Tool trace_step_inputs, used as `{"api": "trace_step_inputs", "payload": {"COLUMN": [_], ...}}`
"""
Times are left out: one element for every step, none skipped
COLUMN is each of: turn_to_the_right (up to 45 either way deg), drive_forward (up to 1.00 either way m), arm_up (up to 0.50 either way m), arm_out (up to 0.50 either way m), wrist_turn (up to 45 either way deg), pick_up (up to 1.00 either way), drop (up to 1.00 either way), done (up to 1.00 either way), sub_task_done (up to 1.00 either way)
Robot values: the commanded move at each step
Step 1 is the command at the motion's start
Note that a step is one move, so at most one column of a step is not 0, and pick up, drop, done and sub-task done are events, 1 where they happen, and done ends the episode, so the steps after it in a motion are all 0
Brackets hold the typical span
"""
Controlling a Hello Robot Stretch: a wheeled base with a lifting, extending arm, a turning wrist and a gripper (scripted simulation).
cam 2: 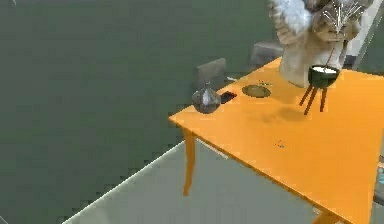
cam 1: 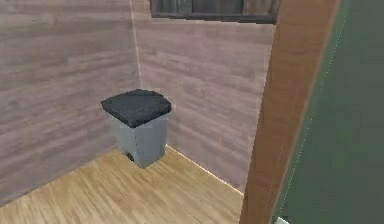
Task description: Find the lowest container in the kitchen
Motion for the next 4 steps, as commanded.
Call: {"api": "trace_step_inputs", "payload": {"turn_to_the_right": [-45.0, 0.0, -45.0, 0.0], "drive_forward": [0.00, 0.40, 0.00, 0.40], "arm_up": [0.00, 0.00, 0.00, 0.00], "arm_out": [0.00, 0.00, 0.00, 0.00], "wrist_turn": [0.0, 0.0, 0.0, 0.0], "pick_up": [0.00, 0.00, 0.00, 0.00], "drop": [0.00, 0.00, 0.00, 0.00], "done": [0.00, 0.00, 0.00, 0.00], "sub_task_done": [0.00, 0.00, 0.00, 0.00]}}
